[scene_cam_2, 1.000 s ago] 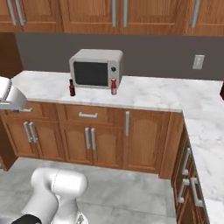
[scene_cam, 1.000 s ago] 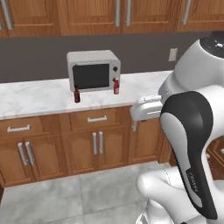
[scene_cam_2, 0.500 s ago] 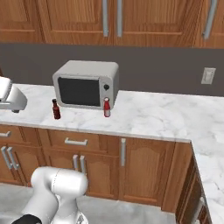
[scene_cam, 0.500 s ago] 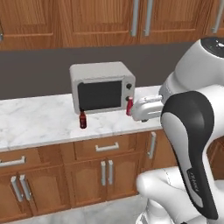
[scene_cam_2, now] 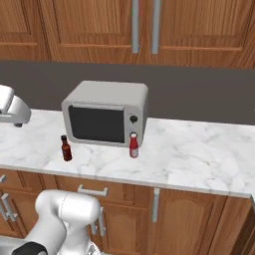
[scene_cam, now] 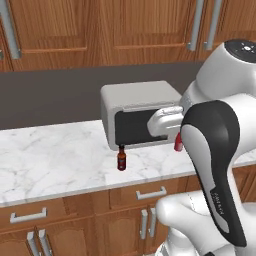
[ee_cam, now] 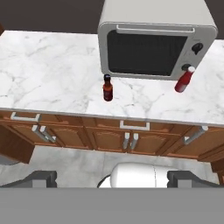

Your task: Place the ketchup and condiment bottle from the counter to the top shelf of the fridge. If the existing items in the fridge are on the top shelf, move them to other shelves.

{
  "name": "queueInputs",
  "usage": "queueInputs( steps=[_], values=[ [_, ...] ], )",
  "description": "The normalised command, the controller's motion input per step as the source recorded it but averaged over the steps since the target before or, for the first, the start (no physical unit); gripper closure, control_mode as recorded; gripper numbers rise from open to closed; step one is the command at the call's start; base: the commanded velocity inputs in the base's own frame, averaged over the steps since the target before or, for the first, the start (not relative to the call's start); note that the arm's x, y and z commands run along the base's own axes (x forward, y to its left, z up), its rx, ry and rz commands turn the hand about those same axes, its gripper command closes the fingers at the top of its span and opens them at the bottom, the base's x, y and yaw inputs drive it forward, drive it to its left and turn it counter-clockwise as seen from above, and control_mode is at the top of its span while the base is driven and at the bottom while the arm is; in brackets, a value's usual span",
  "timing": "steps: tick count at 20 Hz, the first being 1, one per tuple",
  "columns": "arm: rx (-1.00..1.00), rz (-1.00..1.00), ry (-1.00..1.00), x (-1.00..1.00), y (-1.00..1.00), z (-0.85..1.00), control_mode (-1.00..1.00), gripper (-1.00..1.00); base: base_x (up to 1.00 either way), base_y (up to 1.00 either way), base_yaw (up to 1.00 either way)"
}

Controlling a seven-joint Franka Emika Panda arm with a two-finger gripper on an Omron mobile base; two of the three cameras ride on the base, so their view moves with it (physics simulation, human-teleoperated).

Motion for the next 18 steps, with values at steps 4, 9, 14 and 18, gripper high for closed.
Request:
queueInputs(
  steps=[4,9,14,18],
  values=[
    [0.0,0.0,0.0,0.0,0.0,0.0,1.0,-1.0,-0.1,0.03,0.0],
    [0.0,0.0,0.0,0.0,0.0,0.0,1.0,-1.0,-0.41,0.28,0.0],
    [0.0,0.0,0.0,0.0,0.0,0.0,1.0,-1.0,-0.04,0.52,0.0],
    [0.0,0.0,0.0,0.0,0.0,0.0,1.0,-1.0,0.02,0.19,0.0]
  ],
)
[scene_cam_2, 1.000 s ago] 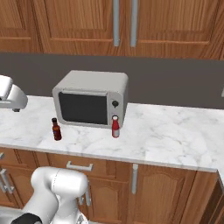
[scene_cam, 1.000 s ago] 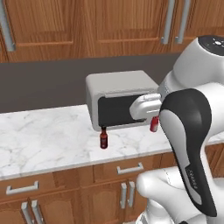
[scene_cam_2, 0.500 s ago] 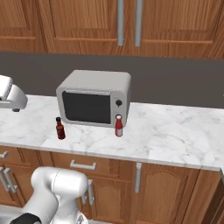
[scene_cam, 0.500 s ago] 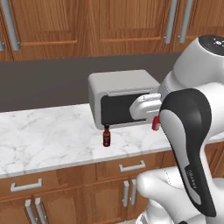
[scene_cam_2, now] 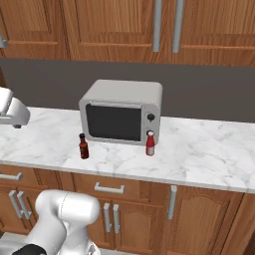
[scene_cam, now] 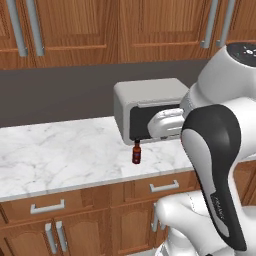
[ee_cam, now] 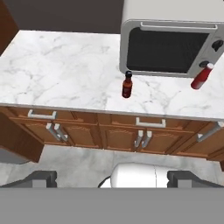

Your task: Place the ketchup and condiment bottle from the counter to the top shelf of the fridge. If the existing items in the fridge are on the top shelf, move them to other shelves.

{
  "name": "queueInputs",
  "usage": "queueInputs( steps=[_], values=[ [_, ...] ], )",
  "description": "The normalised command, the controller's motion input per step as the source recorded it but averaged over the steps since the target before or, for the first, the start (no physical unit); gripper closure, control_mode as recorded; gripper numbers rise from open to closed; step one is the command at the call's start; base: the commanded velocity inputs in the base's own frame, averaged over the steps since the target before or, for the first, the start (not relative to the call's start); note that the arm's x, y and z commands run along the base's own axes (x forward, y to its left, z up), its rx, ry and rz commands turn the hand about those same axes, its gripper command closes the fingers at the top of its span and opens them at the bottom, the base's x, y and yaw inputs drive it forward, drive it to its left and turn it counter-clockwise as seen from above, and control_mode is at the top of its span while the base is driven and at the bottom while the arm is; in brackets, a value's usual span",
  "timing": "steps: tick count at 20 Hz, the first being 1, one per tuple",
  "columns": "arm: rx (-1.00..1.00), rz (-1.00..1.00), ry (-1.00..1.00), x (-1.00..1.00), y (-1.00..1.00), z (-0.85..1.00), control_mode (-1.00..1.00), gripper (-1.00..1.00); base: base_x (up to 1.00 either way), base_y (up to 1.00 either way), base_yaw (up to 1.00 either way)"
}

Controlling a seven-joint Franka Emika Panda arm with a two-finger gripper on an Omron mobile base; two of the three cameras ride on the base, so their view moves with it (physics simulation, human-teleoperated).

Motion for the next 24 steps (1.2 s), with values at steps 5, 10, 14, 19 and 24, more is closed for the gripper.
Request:
queueInputs(
  steps=[5,10,14,19,24],
  values=[
    [0.03,0.0,0.0,0.0,-0.27,-0.24,-1.0,-1.0,0.0,0.0,0.0],
    [0.12,0.0,0.0,0.06,-0.68,-0.82,-1.0,-1.0,0.0,0.0,0.0],
    [0.07,0.0,0.0,0.37,-0.59,-0.86,-1.0,-1.0,0.0,0.0,0.0],
    [-0.01,0.0,0.01,0.74,-0.15,-0.61,-1.0,-1.0,0.0,0.0,0.0],
    [-0.05,-0.04,0.04,0.99,0.01,-0.4,-1.0,-1.0,0.0,0.0,0.0]
  ],
)
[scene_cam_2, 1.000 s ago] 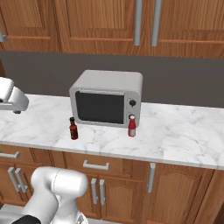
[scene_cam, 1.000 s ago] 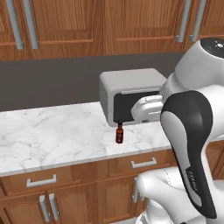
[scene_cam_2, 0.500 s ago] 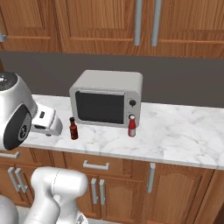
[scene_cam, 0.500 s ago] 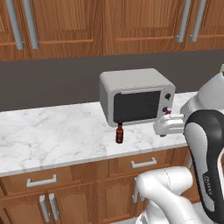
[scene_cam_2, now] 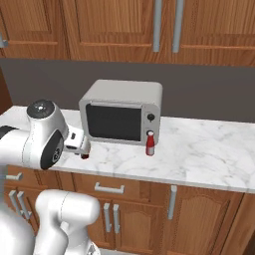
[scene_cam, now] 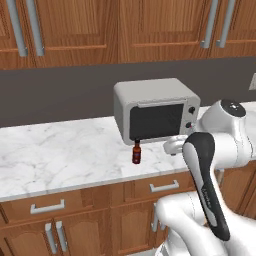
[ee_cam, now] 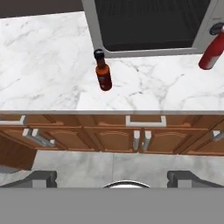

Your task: Place the ketchup and condiment bottle from the counter to the top shelf of the fridge. If the existing items in the fridge are on the top shelf, move them to other shelves.

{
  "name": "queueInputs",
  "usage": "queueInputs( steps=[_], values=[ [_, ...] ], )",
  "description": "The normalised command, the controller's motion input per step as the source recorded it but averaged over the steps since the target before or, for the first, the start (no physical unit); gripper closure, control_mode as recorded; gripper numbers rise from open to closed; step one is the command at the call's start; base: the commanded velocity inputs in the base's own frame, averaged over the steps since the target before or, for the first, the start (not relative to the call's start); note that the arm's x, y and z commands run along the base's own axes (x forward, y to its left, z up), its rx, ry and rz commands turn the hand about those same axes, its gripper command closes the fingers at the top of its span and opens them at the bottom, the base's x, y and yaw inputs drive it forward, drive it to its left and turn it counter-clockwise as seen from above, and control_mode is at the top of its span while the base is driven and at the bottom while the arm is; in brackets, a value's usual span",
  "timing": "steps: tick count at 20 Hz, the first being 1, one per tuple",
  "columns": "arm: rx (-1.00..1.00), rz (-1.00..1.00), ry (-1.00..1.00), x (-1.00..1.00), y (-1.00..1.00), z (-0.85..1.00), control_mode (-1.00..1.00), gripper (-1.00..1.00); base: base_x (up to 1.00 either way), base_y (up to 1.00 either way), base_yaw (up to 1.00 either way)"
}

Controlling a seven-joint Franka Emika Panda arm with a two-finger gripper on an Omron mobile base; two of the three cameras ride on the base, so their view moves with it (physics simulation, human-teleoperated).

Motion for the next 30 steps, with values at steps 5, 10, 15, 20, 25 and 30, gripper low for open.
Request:
queueInputs(
  steps=[5,10,15,20,25,30],
  values=[
    [-0.05,-0.05,0.01,0.77,0.11,-0.36,-1.0,-1.0,0.0,0.0,0.0],
    [-0.01,0.0,0.0,0.12,0.24,-0.43,-1.0,-1.0,0.0,0.0,0.0],
    [0.0,0.0,0.0,0.01,0.4,-0.29,-1.0,-1.0,0.0,0.0,0.0],
    [0.0,0.0,0.0,0.22,0.19,-0.2,-1.0,-1.0,0.0,0.0,0.0],
    [0.0,0.0,0.0,0.43,0.0,-0.15,-1.0,-1.0,0.0,0.0,0.0],
    [0.0,0.0,0.0,0.56,0.0,-0.09,-1.0,-1.0,0.0,0.0,0.0]
  ],
)
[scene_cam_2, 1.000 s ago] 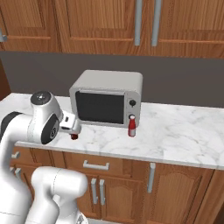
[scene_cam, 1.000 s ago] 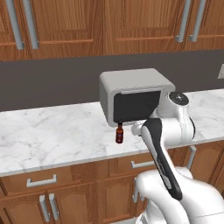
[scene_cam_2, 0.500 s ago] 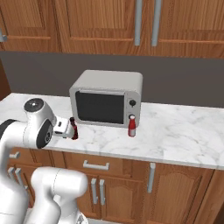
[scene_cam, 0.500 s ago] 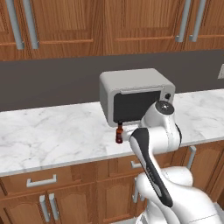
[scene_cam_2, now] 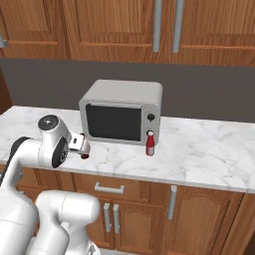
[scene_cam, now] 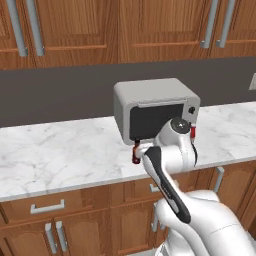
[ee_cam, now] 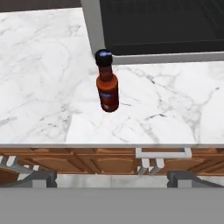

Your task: Place the ketchup and condiment bottle from the counter to the top shelf of the fridge. If the existing items in the fridge are on the top shelf, move them to other shelves.

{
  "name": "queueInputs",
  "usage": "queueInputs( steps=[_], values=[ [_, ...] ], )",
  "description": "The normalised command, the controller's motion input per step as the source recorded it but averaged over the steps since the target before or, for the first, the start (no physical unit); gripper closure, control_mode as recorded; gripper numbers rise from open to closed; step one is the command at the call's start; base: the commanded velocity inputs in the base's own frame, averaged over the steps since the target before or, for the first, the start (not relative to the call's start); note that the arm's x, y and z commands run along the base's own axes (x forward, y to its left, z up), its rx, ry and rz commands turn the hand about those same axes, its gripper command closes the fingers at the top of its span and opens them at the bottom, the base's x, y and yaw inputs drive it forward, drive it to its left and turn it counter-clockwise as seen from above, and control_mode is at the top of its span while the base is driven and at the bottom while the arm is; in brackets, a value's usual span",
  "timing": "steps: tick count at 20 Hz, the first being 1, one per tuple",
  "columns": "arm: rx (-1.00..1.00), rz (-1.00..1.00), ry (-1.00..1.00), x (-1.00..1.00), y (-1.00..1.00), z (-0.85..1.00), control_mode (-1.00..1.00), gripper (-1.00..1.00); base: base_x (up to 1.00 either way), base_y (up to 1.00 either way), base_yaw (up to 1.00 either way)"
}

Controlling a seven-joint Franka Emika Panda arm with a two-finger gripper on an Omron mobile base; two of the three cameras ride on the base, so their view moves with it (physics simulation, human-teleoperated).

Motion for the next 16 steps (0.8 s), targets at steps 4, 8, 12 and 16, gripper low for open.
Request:
queueInputs(
  steps=[4,8,12,16],
  values=[
    [0.0,0.0,0.0,0.49,0.04,-0.12,-1.0,-1.0,0.0,0.0,0.0],
    [0.0,0.0,0.0,0.37,0.12,-0.17,-1.0,-1.0,0.0,0.0,0.0],
    [-0.01,0.0,0.0,0.33,0.2,-0.21,-1.0,-1.0,0.0,0.0,0.0],
    [-0.01,0.0,0.0,0.42,0.07,-0.24,-1.0,-1.0,0.0,0.0,0.0]
  ],
)
